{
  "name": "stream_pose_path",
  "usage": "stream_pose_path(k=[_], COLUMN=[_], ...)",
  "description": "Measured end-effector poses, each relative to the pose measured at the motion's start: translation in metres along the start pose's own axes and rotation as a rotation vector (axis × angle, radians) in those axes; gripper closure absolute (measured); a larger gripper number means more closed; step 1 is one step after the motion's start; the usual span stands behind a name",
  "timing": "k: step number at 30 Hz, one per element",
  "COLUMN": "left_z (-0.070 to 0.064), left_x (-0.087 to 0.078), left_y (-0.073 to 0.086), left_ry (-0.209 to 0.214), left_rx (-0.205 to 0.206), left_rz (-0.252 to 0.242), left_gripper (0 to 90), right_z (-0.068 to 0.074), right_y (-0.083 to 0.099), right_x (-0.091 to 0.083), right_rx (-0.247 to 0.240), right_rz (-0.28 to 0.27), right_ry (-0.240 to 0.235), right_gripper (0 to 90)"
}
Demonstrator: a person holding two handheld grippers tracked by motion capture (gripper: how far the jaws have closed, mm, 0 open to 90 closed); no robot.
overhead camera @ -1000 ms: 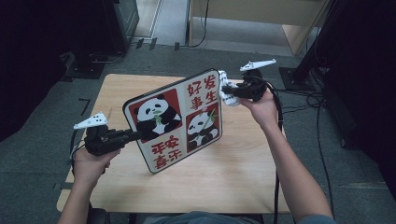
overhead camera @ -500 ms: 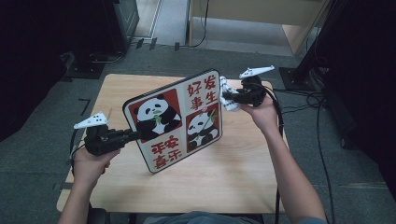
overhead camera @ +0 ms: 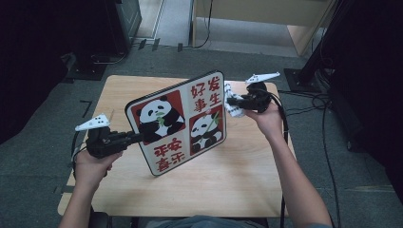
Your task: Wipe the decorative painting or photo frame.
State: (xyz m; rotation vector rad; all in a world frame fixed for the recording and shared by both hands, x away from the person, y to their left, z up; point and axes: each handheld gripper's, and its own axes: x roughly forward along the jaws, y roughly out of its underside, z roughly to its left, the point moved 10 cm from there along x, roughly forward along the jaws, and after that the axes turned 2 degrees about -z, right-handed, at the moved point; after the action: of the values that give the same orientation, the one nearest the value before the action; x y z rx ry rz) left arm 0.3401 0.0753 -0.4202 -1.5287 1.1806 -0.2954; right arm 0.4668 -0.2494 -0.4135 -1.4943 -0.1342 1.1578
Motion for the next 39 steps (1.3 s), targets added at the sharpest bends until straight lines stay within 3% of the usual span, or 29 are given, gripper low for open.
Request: stream_pose_path(k=[9, 24, 39], left_z=[0.000, 0.000, 0.001], left_x=[0.000, 0.000, 0.001], left_y=[0.000, -0.001, 0.000], left_ry=[0.001, 0.009, 0.019], left_rx=[-0.001, 0.004, 0.001], left_rz=[0.003, 0.007, 0.004], left_gripper=[76.1, 76.2, 76.2], right_z=[-0.002, -0.003, -0.002], right_y=[0.009, 0.026, 0.048], right_x=[0.004, 0.009, 0.015], right_rx=[0.018, 0.023, 0.078], right_rz=[0.016, 0.023, 0.030], right_ry=[-0.018, -0.003, 0.007], right_gripper=[79.9, 79.9, 79.3])
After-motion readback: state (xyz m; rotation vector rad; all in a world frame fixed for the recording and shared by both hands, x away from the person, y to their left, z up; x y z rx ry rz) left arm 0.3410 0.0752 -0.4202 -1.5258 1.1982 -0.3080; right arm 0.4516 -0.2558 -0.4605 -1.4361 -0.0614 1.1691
